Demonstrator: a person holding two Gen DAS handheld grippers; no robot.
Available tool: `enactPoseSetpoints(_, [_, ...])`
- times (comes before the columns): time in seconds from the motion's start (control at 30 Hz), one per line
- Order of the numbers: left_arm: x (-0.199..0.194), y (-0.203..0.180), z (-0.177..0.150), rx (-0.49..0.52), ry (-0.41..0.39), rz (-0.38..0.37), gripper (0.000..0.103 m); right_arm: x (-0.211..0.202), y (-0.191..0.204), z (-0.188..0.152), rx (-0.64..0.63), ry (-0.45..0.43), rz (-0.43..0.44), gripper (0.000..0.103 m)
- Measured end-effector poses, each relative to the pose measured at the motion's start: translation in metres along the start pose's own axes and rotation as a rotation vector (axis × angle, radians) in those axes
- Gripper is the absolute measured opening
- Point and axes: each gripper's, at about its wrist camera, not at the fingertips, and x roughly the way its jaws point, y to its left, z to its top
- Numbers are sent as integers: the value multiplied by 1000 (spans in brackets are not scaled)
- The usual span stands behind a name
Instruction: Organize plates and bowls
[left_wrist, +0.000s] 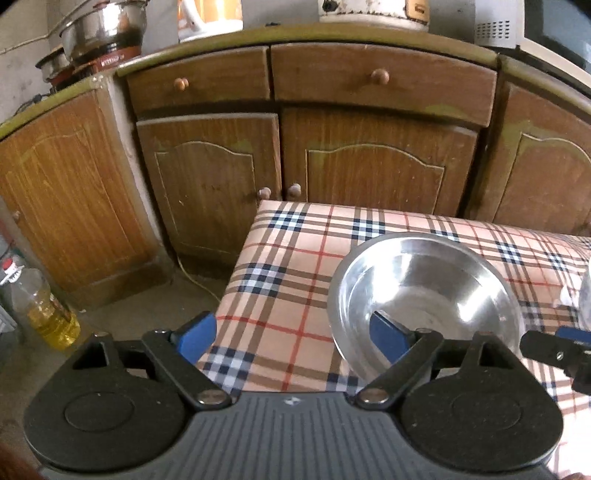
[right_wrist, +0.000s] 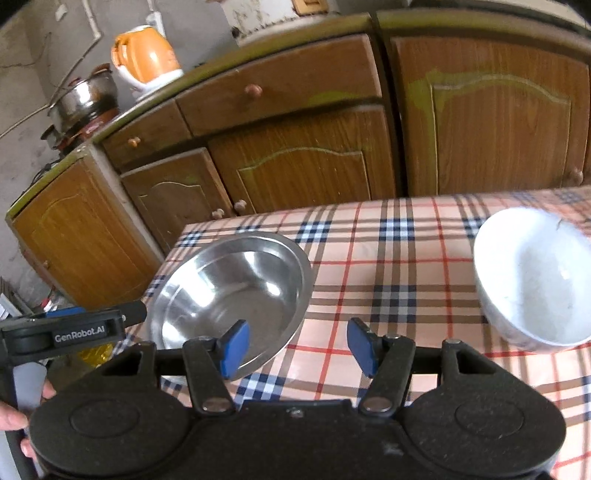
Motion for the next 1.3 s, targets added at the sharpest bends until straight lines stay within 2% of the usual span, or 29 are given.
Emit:
enactPoseSetpoints(0.2, [28, -4, 1, 2, 8, 25, 89, 32, -2, 2, 28, 18, -18, 70])
enactPoseSetpoints(0.33, [43, -11, 2, 33, 16, 31, 82, 50, 3, 2, 23, 44, -23, 70])
enactPoseSetpoints(0.37, [44, -13, 2, 46, 8, 29, 71, 55, 4, 2, 19, 56, -18, 59])
enactPoseSetpoints(0.4, [43, -15, 3, 56, -2, 10, 56, 59, 5, 2, 18, 65, -2, 42])
enactPoseSetpoints(0.43, [43, -18, 4, 65, -4, -16, 47, 60, 6, 2, 22, 63, 24, 33])
enactPoseSetpoints(0.47, [41, -22, 4, 79, -2, -39, 26, 59, 11, 3, 18, 57, 32, 24])
enactPoseSetpoints(0.57, [36, -27, 3, 80, -18, -40, 26, 56, 18, 3, -11, 38, 1, 25])
enactPoseSetpoints(0.67, [29, -22, 2, 32, -13, -74, 24, 47, 12, 2, -10, 22, 14, 24])
enactPoseSetpoints(0.8, [13, -28, 1, 36, -21, -69, 23, 32, 12, 5, -18, 11, 12, 24])
enactPoseSetpoints(1.3, [-68, -40, 3, 35, -77, -71, 22, -57, 17, 3, -28, -46, 4, 24])
